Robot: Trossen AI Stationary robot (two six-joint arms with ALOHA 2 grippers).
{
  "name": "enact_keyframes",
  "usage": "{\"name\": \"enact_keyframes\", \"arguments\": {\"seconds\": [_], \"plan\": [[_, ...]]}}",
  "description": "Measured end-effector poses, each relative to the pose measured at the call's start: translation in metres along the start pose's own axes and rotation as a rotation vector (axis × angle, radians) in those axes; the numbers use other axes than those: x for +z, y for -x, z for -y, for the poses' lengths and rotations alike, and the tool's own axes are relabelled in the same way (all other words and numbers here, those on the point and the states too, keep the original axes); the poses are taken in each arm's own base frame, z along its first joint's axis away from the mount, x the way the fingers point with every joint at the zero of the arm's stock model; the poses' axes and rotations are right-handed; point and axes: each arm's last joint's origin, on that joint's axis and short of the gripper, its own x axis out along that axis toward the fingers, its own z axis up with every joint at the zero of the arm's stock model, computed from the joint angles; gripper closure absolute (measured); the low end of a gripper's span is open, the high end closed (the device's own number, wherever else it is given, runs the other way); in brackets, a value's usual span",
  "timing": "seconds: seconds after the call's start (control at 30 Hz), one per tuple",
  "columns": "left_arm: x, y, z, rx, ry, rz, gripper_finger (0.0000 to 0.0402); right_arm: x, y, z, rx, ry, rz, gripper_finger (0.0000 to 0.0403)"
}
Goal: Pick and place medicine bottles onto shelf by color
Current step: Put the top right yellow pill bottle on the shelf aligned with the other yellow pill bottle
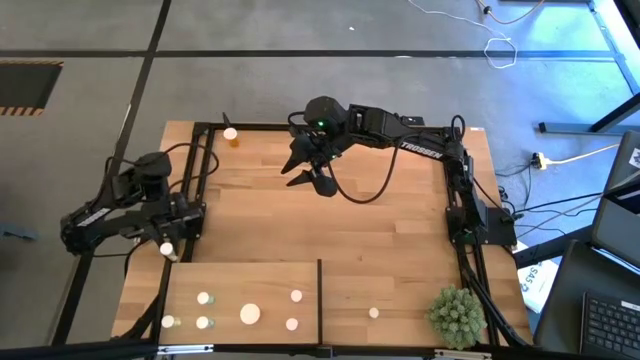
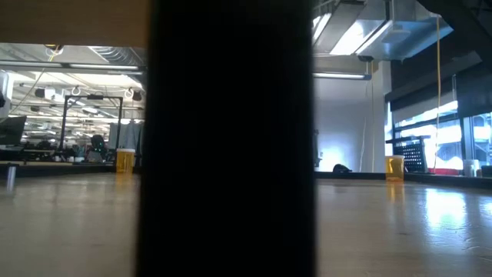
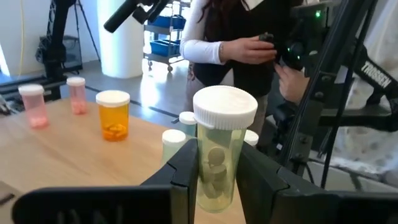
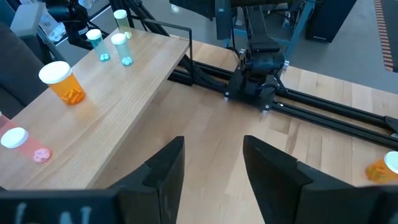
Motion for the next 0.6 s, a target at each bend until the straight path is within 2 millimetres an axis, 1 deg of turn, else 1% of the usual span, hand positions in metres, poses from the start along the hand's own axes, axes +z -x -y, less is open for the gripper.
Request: {"name": "enact_keyframes", "arguments": {"seconds": [0.17, 0.33, 0.5, 0.6], "plan": [[0.0, -0.001, 0.0, -0.028, -0.109, -0.001, 0.0328, 0.0, 0.0, 0.0, 0.0, 0.0, 0.0, 0.0237], [-0.007, -0.002, -0.005, -0.073, -0.067, -0.005, 0.0328, 0.0, 0.0, 0.0, 0.0, 0.0, 0.0, 0.0237], [-0.004, -0.004, -0.006, -0.109, -0.123, -0.005, 0.0328, 0.0, 0.0, 0.0, -0.001, 0.0, 0.0, 0.0237], [0.0, -0.005, -0.012, -0.071, -0.111, -0.019, 0.0328, 0.0, 0.0, 0.0, 0.0, 0.0, 0.0, 0.0237]]}}
